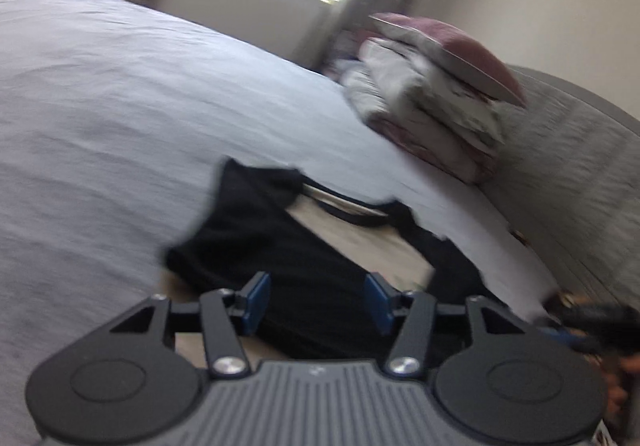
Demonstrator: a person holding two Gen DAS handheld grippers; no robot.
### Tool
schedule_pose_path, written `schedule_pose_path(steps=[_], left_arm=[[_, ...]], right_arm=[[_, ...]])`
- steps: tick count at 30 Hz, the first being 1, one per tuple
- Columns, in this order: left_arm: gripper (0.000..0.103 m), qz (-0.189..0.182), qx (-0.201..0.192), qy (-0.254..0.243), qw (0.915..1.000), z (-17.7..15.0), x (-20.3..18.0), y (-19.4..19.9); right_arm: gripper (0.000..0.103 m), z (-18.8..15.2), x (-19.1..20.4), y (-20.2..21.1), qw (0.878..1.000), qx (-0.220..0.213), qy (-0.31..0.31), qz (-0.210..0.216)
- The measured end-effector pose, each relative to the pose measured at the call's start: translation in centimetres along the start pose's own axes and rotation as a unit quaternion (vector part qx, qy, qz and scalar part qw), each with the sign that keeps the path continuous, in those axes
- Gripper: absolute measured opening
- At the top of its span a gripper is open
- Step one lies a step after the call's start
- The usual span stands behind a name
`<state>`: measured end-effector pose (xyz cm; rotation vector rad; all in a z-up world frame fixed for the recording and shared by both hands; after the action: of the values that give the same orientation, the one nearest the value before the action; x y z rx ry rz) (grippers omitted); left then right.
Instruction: Fold clothes
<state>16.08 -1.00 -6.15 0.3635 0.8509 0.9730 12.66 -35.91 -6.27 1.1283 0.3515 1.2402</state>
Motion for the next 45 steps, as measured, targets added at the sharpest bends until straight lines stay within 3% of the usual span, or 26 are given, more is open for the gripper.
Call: schedule_pose_path(steps=[4, 6, 9, 15, 18, 20, 23, 27, 32, 36, 38, 41, 45], left_arm=[[0.059, -0.022, 0.034, -0.057, 0.9976, -2.4, -2.9, -1.8], [0.063, -0.014, 0.04, -0.086, 0.9954, -3.5, -3.6, -2.4], [0.067, -0.003, 0.042, -0.116, 0.9924, -4.4, -4.2, -2.7], [0.068, 0.005, 0.094, -0.099, 0.9906, -4.2, -3.9, -0.9], [0.067, 0.005, 0.114, -0.075, 0.9906, -5.0, -2.8, 0.0], [0.067, 0.002, 0.115, -0.062, 0.9914, -5.5, -2.3, 0.7], [0.067, 0.016, 0.112, -0.059, 0.9918, -5.6, -2.4, 1.2], [0.068, 0.033, 0.117, -0.056, 0.991, -6.2, -3.3, 1.5], [0.068, 0.05, 0.13, -0.058, 0.9885, -8.2, -4.2, 3.2], [0.07, 0.052, 0.134, -0.059, 0.9879, -9.4, -3.8, 5.2], [0.072, 0.06, 0.148, -0.062, 0.9852, -10.6, -3.0, 5.4], [0.072, 0.084, 0.138, -0.112, 0.9805, -12.3, -3.2, 6.4], [0.073, 0.119, 0.143, -0.157, 0.9699, -14.6, -4.1, 8.0]], right_arm=[[0.055, 1.0, 0.6, -2.5, 1.0, -0.002, 0.026, 0.01], [0.055, 1.5, 1.2, -3.2, 0.999, -0.015, 0.046, 0.013], [0.055, 1.5, 1.8, -4.3, 0.997, -0.001, 0.072, -0.008], [0.055, 0.8, 3.8, -1.9, 0.992, 0.014, 0.12, -0.028], [0.055, 1.2, 4.2, -0.8, 0.988, -0.002, 0.151, -0.019], [0.055, 1.8, 3.1, -0.6, 0.989, -0.014, 0.145, -0.032], [0.055, 1.9, 0.6, -1.0, 0.993, 0.003, 0.098, -0.059], [0.055, 0.9, 0.9, 0.0, 0.995, 0.017, 0.092, -0.035], [0.055, -2.1, 3.4, 1.3, 0.994, 0.047, 0.096, 0.022], [0.055, -6.1, 7.3, 3.2, 0.979, 0.043, 0.192, 0.062], [0.055, -8.7, 8.5, 3.1, 0.97, 0.057, 0.228, 0.06], [0.055, -12.7, 8.9, 2.2, 0.966, 0.092, 0.237, 0.045], [0.055, -15.8, 7.7, 3.3, 0.964, 0.08, 0.254, 0.016]])
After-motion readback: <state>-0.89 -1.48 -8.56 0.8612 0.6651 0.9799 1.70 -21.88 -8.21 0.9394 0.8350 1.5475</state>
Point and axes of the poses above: each gripper's, at about its wrist camera, not at the fingertips, and y roughly against the way its jaws point, x to its left, z to its top, the point moved 9 cm from there along -y, roughly the way its jaws point, and after that the axes turned 13 degrees about x, right-handed, at the moved point
